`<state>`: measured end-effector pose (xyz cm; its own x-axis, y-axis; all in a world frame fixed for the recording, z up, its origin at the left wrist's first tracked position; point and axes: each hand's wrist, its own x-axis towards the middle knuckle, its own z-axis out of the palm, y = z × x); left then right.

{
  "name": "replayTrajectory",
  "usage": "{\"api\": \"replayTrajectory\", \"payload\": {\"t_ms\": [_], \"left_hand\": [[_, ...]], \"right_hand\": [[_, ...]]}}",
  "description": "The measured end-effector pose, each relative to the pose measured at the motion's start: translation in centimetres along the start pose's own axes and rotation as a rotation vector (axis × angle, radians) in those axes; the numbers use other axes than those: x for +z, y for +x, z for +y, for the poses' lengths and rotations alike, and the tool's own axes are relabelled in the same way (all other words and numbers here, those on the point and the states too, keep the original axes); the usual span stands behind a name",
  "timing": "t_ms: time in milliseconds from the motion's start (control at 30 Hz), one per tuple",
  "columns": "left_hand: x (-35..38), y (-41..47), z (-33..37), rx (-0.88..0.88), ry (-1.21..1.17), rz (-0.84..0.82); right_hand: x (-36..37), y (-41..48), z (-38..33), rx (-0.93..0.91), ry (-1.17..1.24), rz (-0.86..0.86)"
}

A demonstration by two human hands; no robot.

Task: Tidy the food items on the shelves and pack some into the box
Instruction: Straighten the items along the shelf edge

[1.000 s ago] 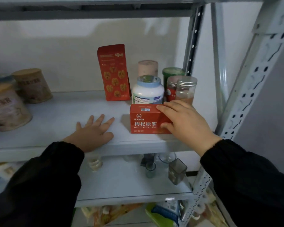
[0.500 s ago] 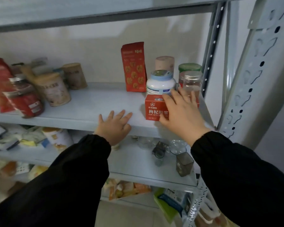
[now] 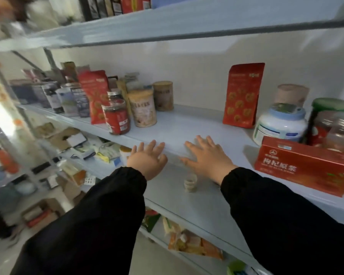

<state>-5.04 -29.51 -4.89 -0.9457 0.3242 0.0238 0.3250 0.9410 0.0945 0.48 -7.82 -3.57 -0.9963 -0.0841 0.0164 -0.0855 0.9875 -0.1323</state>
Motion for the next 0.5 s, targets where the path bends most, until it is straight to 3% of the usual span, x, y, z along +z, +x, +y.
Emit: {"api": "replayTrajectory", "payload": {"t_ms": [167, 233, 333, 400, 500], "left_hand": [[0.1, 1.7, -4.7, 0.01, -0.176, 0.172], [-0.2, 2.3, -6.7, -0.031, -0.414, 0.368], [-1.2, 3.6, -10.5, -0.244, -0.73, 0.652], [-2.0, 5.0, -12.7, -0.345, -0.855, 0.654], [-2.5, 7.5, -15.2, -0.317, -0.957, 0.608]], "right_hand": [[-0.1, 6.0, -1.9, -0.008, -0.025, -0.168], [0.0, 8.4, -2.7, 0.002, -0.042, -0.192], [0.2, 11.9, -4.4, -0.007, -0.042, -0.209], [0.3, 14.0, -5.7, -0.029, -0.058, -0.216], [0.4, 17.2, -7.2, -0.051, -0.064, -0.221]]}}
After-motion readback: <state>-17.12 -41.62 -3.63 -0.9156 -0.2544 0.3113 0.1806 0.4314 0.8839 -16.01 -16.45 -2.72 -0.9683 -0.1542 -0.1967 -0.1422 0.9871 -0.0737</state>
